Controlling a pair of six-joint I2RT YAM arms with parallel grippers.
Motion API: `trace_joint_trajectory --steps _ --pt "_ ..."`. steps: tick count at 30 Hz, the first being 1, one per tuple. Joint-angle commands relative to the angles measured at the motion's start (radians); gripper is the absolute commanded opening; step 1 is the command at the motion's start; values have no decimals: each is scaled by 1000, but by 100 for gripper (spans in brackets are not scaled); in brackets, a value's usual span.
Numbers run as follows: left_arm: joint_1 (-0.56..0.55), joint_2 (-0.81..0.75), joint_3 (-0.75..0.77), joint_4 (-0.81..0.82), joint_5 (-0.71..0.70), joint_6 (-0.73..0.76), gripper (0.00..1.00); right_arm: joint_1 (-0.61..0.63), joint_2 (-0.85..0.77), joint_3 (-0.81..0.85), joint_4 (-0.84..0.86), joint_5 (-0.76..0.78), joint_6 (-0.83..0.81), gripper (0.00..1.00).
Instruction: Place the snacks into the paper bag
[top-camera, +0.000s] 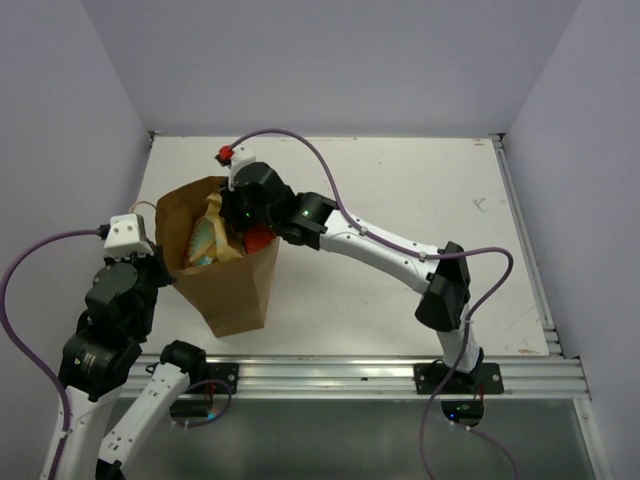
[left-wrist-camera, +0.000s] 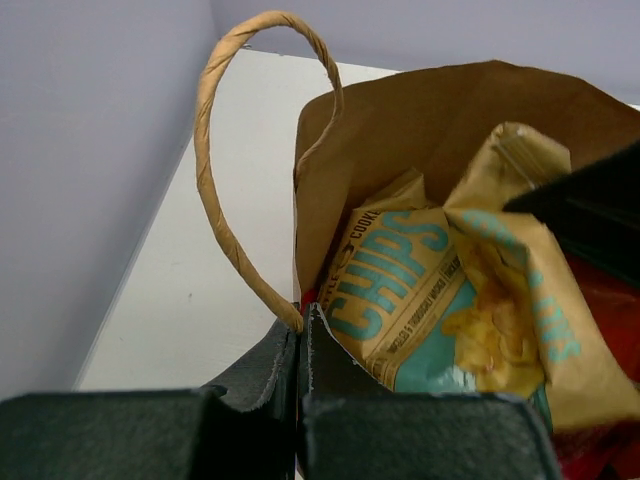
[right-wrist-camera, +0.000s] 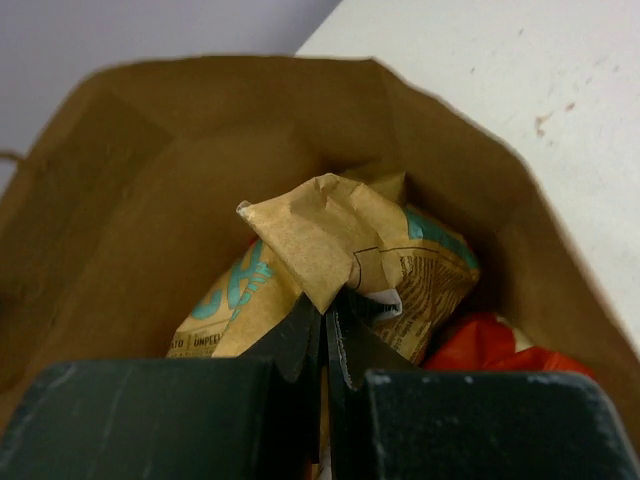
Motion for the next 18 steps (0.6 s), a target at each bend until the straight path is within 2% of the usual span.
trace_joint_trajectory --steps 1,3,7,8,9,10,11,14,18 --pt "-5 15 9 70 -1 6 0 65 -127 -110 -135 -31 -18 0" --pt "-5 16 6 74 2 6 0 71 -167 -129 -142 -22 -44 3" --pt "-5 16 -2 81 7 2 0 72 -265 -181 -51 -37 -122 29" --pt "-5 16 0 81 10 2 0 72 -286 -181 -21 -48 -158 47" --pt "-5 16 1 81 8 0 0 72 -290 -175 17 -58 -172 60" --pt "-5 16 3 81 8 0 0 72 -291 -158 28 -72 -185 68" --pt "-5 15 4 78 8 0 0 72 -288 -99 25 -74 -207 97" --pt "-5 12 7 73 8 -3 0 75 -317 -14 13 -22 -215 99" --pt "-5 10 12 68 8 -3 0 75 -405 -26 -68 110 -212 99"
